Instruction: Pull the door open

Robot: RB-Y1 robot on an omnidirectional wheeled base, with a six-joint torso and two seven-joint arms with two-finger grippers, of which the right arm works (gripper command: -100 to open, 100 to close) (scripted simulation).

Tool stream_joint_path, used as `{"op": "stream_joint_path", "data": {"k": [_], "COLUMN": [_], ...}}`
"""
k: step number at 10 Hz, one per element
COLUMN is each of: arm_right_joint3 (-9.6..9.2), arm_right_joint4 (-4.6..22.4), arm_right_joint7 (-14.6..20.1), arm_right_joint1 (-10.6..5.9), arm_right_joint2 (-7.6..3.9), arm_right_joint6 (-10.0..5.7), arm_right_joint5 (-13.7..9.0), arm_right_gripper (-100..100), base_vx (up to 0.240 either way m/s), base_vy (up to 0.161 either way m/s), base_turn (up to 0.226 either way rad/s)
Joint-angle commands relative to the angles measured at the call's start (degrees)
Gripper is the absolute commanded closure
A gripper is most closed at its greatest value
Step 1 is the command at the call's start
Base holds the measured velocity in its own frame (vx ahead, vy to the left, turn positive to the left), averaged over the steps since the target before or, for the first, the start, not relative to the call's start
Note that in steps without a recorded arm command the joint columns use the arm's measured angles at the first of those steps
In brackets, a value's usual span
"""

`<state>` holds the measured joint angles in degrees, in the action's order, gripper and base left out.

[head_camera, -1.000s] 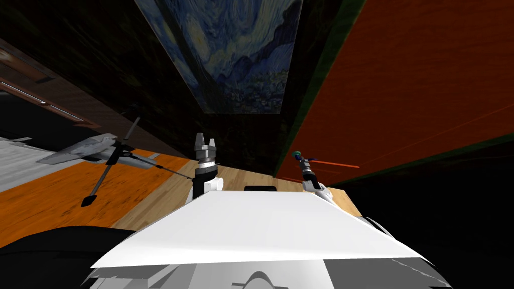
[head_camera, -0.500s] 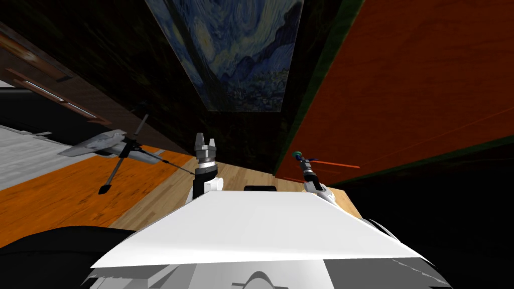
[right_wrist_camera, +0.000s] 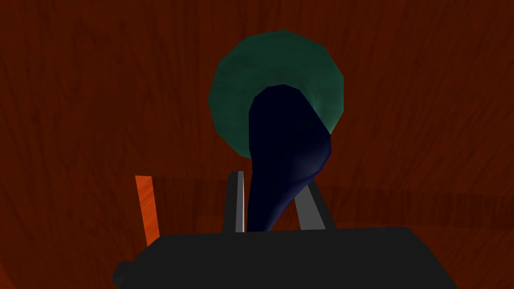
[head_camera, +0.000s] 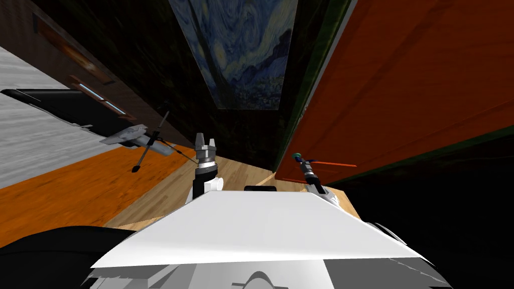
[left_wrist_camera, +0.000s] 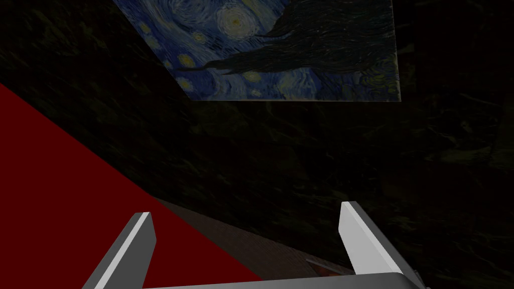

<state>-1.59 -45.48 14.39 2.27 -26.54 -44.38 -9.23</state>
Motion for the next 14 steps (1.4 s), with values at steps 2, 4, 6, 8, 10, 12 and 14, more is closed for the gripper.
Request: {"op": "stream_joint_path", "data": {"k": [2,4,6,8,10,12,14], "arm_right_joint3": [-0.45,-1.63,-2.57,-3.27,-4.29,-4.58,-5.21], "arm_right_joint4": [-0.15,-0.24,-0.4,-0.52,-0.7,-0.09,0.21], "arm_right_joint7": [0.5,1.97,3.19,4.11,5.44,5.71,6.52], "arm_right_joint1": [0.18,1.72,3.01,3.98,5.39,6.08,7.38], "arm_right_joint2": [-0.42,-1.72,-2.97,-3.91,-5.27,-5.48,-6.49], "arm_right_joint6": [-0.42,-2.49,-4.35,-5.74,-7.76,-8.98,-11.21], "arm_right_joint5": [0.15,0.35,0.5,0.61,0.77,0.75,0.75], "arm_right_gripper": [100,100,100,100,100,100,100], "base_vx": [-0.153,-0.16,-0.21,-0.177,-0.216,-0.117,-0.217], "base_vy": [-0.031,-0.047,-0.076,-0.041,-0.058,-0.045,-0.096], "base_turn": [0.055,0.145,0.136,0.099,0.134,0.089,0.197]}}
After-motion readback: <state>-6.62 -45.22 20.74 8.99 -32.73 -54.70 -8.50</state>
